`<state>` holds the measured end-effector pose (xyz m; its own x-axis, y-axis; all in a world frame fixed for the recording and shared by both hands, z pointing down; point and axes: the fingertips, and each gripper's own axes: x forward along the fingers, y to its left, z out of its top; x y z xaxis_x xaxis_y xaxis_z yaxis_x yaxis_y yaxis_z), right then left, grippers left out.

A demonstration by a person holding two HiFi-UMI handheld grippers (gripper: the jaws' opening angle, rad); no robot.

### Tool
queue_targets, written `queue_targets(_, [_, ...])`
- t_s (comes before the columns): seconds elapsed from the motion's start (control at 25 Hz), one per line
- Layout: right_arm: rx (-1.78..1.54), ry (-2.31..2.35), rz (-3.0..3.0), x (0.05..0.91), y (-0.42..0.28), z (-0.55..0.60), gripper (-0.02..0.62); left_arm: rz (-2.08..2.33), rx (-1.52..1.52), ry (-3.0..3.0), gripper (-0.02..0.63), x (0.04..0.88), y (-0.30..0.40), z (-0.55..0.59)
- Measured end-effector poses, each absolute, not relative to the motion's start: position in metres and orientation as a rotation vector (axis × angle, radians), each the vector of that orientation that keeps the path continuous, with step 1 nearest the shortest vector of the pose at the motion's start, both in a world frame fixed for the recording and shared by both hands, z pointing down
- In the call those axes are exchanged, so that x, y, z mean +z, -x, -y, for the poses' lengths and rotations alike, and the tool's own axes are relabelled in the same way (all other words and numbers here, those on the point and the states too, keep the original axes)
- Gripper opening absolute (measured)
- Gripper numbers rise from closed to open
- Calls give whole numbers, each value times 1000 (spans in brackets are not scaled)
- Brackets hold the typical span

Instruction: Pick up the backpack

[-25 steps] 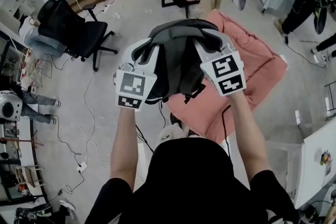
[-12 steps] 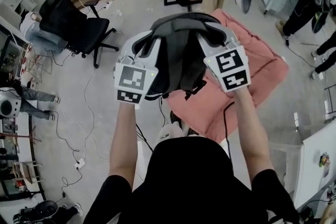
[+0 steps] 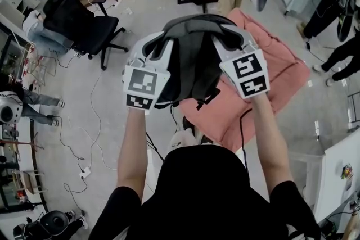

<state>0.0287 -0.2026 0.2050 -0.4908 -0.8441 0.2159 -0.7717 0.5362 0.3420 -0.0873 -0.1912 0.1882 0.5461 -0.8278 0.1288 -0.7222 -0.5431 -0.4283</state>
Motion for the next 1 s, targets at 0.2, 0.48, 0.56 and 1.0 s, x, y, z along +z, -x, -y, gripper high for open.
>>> queue_targets(0.2, [-276, -1328, 2424, 207, -28, 199, 98, -1275, -459, 2464, 48, 190, 88, 187])
queue_targets(0.48, [-291, -1317, 2417, 214, -23, 198, 98, -1277, -470, 2470, 48, 200, 94, 187])
queue_targets(0.56, [-293, -1313, 2418, 213, -22, 198, 98, -1279, -472, 2469, 48, 200, 95, 187])
queue_targets(1.0, [-293, -1290, 2418, 216, -18, 199, 98, -1288, -487, 2479, 48, 203, 98, 190])
